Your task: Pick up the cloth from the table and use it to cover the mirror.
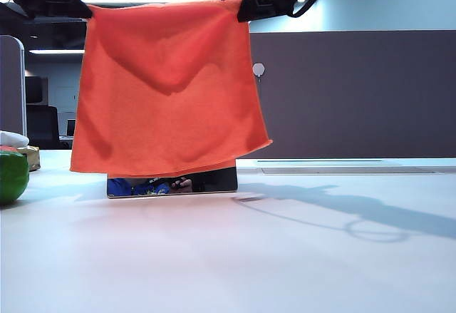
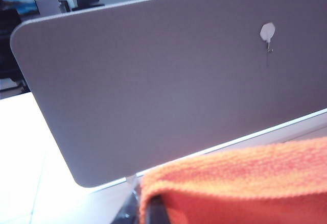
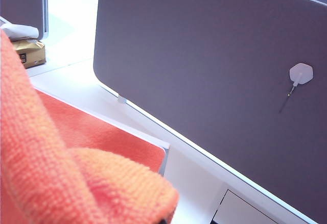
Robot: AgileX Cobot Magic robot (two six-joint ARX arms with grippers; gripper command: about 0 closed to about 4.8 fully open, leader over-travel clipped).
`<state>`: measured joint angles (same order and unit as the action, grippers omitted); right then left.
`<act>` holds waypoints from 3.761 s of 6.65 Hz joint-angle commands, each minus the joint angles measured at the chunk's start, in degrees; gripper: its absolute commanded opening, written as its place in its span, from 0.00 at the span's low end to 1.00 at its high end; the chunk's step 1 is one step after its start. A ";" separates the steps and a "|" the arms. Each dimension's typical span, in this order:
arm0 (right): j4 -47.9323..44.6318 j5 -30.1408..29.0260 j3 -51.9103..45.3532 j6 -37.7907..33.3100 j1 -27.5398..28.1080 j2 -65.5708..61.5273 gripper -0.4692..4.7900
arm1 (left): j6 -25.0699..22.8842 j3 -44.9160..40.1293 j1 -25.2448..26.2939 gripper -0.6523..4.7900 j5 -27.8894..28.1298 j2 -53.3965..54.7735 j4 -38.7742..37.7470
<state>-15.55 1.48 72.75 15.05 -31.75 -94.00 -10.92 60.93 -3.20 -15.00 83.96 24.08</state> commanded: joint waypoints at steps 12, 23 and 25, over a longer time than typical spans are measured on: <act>-10.38 8.09 9.16 -0.46 2.91 -15.08 0.08 | -3.89 6.45 0.04 0.11 0.90 12.26 -4.09; -16.09 4.00 10.36 -0.52 5.68 -18.21 0.38 | -4.13 6.45 0.04 0.11 1.27 13.25 -5.55; -19.74 1.09 10.36 -0.52 5.68 -18.23 0.38 | -4.11 6.45 0.02 0.11 1.22 13.25 -5.51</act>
<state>-33.15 3.53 82.83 14.63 -26.02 -112.42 -14.79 67.11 -3.25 -13.89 97.30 18.13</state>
